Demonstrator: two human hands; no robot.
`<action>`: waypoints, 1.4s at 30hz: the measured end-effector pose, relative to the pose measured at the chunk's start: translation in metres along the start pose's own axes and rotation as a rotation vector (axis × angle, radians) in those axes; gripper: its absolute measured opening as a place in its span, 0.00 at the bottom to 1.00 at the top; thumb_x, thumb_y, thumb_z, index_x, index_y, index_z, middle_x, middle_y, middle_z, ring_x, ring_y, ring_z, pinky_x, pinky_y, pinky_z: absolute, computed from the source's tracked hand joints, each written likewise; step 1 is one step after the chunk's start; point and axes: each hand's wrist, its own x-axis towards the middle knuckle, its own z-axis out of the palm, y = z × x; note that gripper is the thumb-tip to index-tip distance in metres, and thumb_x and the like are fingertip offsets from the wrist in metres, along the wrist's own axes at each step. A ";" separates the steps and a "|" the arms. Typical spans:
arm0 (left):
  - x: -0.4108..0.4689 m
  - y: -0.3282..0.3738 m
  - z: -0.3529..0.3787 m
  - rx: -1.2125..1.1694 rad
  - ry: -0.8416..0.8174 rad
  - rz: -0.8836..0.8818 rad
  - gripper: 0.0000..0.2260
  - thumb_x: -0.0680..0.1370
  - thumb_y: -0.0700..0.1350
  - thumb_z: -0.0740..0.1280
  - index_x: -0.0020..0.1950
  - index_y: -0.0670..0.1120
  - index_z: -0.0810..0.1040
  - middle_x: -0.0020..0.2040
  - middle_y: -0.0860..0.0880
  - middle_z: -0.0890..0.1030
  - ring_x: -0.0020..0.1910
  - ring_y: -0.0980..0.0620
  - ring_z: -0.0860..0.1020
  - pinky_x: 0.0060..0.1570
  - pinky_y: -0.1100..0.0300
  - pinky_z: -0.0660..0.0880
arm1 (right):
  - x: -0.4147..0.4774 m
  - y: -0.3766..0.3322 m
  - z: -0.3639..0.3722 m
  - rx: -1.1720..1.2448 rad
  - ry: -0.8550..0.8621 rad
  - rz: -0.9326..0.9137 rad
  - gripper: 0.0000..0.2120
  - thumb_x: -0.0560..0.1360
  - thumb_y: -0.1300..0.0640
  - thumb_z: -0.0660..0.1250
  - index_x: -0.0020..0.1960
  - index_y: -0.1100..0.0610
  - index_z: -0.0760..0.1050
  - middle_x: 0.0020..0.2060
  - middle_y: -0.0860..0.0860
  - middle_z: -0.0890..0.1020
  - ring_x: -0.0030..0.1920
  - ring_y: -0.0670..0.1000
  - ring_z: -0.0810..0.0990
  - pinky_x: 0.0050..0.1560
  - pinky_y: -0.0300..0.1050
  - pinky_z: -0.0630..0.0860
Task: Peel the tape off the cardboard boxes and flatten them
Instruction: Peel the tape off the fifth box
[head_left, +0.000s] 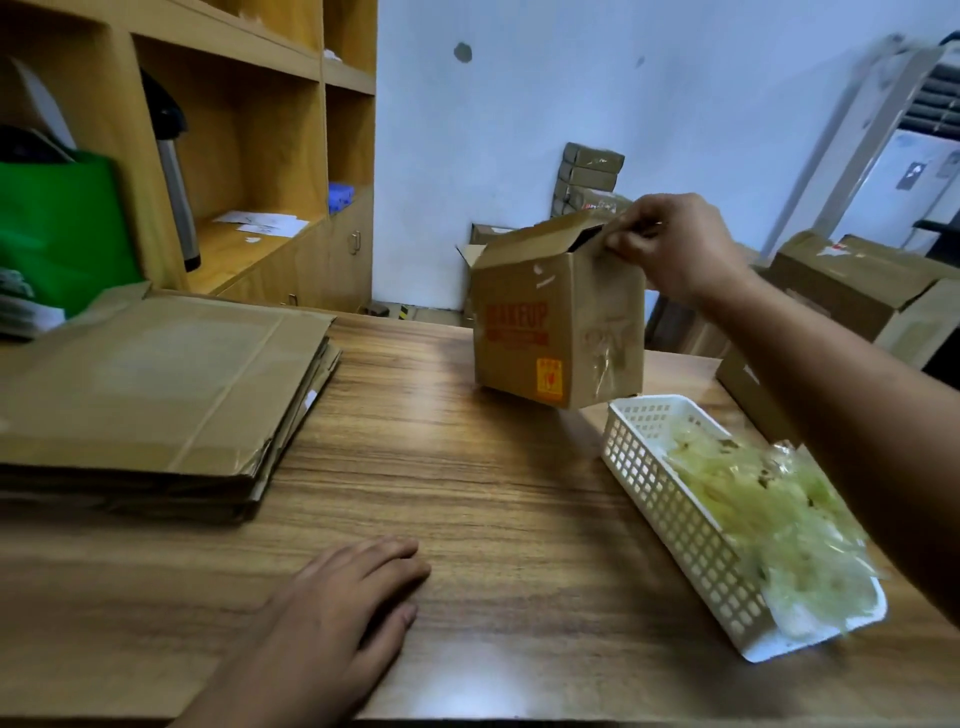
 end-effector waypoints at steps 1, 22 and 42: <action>-0.001 0.001 0.000 0.010 0.007 -0.005 0.17 0.76 0.60 0.61 0.62 0.61 0.80 0.64 0.66 0.77 0.62 0.65 0.75 0.62 0.68 0.65 | -0.005 -0.005 0.000 0.029 0.005 -0.012 0.02 0.78 0.59 0.71 0.48 0.56 0.83 0.46 0.54 0.85 0.51 0.53 0.82 0.51 0.43 0.76; -0.002 -0.003 0.006 0.010 -0.005 -0.052 0.21 0.81 0.63 0.54 0.75 0.64 0.64 0.75 0.65 0.64 0.72 0.62 0.65 0.69 0.63 0.63 | -0.057 -0.090 -0.012 0.802 0.134 0.088 0.03 0.79 0.67 0.68 0.47 0.67 0.77 0.42 0.56 0.80 0.44 0.55 0.87 0.50 0.44 0.83; -0.020 0.005 -0.014 -0.160 0.364 0.105 0.12 0.80 0.52 0.59 0.61 0.54 0.76 0.57 0.59 0.75 0.57 0.62 0.74 0.56 0.68 0.71 | -0.196 -0.028 0.009 0.855 0.102 0.518 0.04 0.84 0.62 0.63 0.50 0.60 0.73 0.33 0.57 0.83 0.30 0.54 0.85 0.27 0.44 0.82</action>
